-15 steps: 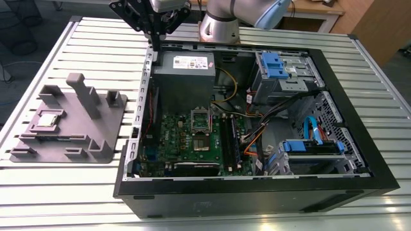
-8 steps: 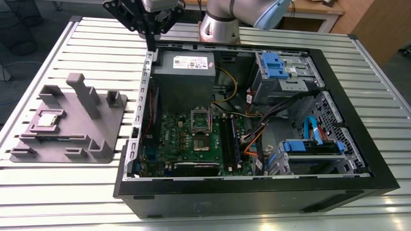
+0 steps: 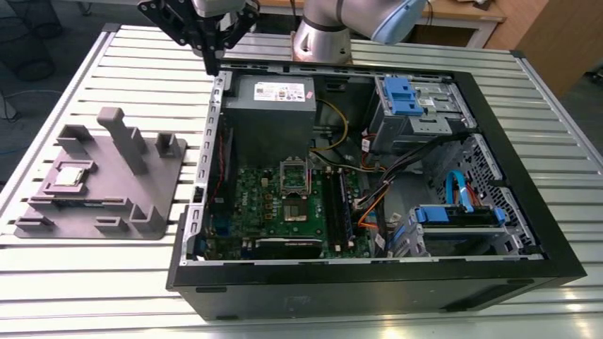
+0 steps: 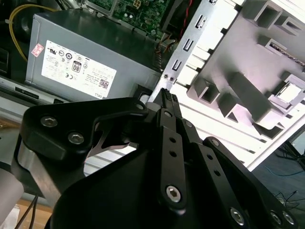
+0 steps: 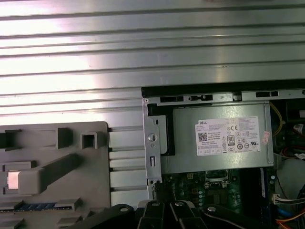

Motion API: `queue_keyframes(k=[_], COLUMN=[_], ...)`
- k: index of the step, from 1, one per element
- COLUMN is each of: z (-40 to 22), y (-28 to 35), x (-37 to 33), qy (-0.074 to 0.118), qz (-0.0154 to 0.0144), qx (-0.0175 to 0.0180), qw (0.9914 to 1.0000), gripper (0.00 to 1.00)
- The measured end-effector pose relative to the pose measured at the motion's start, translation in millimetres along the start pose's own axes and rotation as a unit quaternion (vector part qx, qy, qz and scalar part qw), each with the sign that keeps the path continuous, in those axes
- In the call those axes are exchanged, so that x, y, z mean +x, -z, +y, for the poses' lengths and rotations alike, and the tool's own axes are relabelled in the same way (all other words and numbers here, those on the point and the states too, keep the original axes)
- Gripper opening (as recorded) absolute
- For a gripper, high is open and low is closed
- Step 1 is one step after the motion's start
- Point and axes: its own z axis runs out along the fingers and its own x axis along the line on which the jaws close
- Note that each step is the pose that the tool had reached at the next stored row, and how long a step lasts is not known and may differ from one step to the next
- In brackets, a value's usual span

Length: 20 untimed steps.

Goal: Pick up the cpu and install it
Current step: 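Reach for the cpu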

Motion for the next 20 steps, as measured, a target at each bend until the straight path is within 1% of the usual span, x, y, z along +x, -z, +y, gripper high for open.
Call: queue_keyframes(k=[3, 6, 20], z=[-0.4, -0.6, -0.7], y=[0.0, 0.0, 0.1], x=[5.1, 7.7, 9.3], qy=[0.0, 0.0, 0.0], qz=[0.0, -0.0001, 0.0], qx=[0.0, 0.0, 0.0], qw=[1.0, 1.0, 1.0], gripper=[0.11, 0.11, 0.11])
